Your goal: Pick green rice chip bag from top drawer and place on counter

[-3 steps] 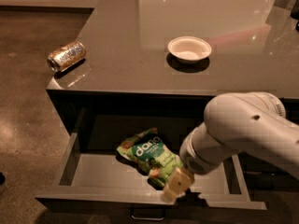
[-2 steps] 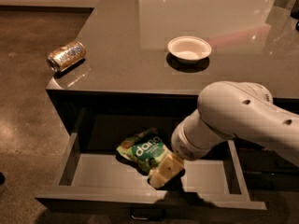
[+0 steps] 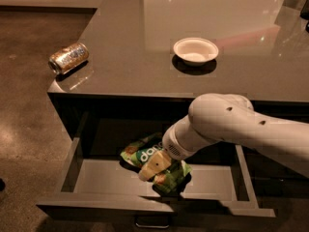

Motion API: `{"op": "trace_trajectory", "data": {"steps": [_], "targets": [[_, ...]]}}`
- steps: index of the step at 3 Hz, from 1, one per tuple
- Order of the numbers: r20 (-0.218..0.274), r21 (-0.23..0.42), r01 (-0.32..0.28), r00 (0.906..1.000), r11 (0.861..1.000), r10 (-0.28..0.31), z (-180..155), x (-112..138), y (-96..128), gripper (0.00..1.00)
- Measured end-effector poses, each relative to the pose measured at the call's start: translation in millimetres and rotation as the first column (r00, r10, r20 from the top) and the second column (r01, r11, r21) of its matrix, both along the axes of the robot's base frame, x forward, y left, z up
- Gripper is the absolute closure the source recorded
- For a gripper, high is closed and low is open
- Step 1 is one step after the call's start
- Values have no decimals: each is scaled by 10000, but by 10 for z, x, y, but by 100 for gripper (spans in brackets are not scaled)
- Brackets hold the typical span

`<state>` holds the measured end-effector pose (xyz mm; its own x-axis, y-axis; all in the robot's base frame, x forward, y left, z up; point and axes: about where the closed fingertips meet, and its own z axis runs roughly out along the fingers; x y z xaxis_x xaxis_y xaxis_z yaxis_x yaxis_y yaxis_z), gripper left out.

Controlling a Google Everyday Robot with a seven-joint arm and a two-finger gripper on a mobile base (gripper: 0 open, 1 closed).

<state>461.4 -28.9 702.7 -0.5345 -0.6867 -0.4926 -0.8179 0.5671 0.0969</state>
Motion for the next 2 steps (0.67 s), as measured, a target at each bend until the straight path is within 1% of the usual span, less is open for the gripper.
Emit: {"op": "trace_trajectory", "data": {"steps": [1,2], "targets": [[274,112,595,9978,9982,-598,-164,173,36,0],[310,93,1105,9934,9938,-1108,-398,297,36,0]]}}
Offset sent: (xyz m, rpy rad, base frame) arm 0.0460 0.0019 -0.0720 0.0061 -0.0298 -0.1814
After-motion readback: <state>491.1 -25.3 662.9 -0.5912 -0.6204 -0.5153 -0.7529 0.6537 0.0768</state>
